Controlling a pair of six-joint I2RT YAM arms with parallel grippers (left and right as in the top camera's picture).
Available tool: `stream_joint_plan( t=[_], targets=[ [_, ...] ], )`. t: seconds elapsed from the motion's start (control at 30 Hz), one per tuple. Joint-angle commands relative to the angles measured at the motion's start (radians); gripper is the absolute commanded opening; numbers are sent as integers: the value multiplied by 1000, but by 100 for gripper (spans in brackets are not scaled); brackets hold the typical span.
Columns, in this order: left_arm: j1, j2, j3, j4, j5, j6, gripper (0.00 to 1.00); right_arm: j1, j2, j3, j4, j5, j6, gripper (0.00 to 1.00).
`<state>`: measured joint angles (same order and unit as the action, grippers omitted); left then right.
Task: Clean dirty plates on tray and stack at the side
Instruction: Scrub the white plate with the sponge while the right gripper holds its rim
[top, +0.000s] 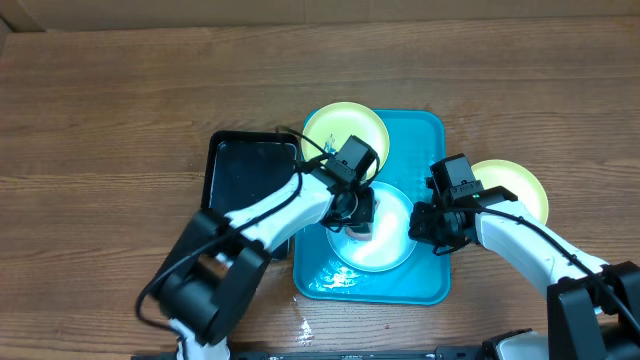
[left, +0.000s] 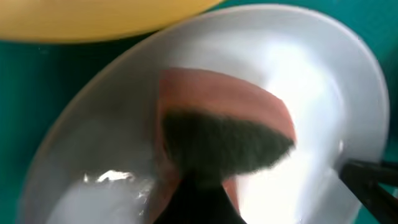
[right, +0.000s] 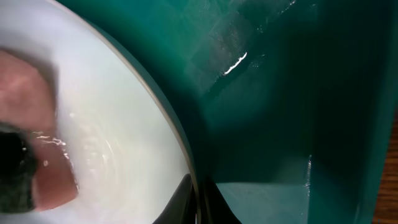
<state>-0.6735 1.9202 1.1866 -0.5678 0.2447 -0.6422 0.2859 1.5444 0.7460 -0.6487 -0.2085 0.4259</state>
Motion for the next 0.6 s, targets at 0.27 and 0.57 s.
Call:
stream_joint_plan(
  t=[0.27, 0.57],
  targets=[
    [5, 93, 135, -230, -149, -8, 4, 1, 27, -14, -14, 50, 19, 4],
    [5, 96, 207, -390, -402, 14, 4, 1, 27, -14, -14, 50, 19, 4]
  ],
)
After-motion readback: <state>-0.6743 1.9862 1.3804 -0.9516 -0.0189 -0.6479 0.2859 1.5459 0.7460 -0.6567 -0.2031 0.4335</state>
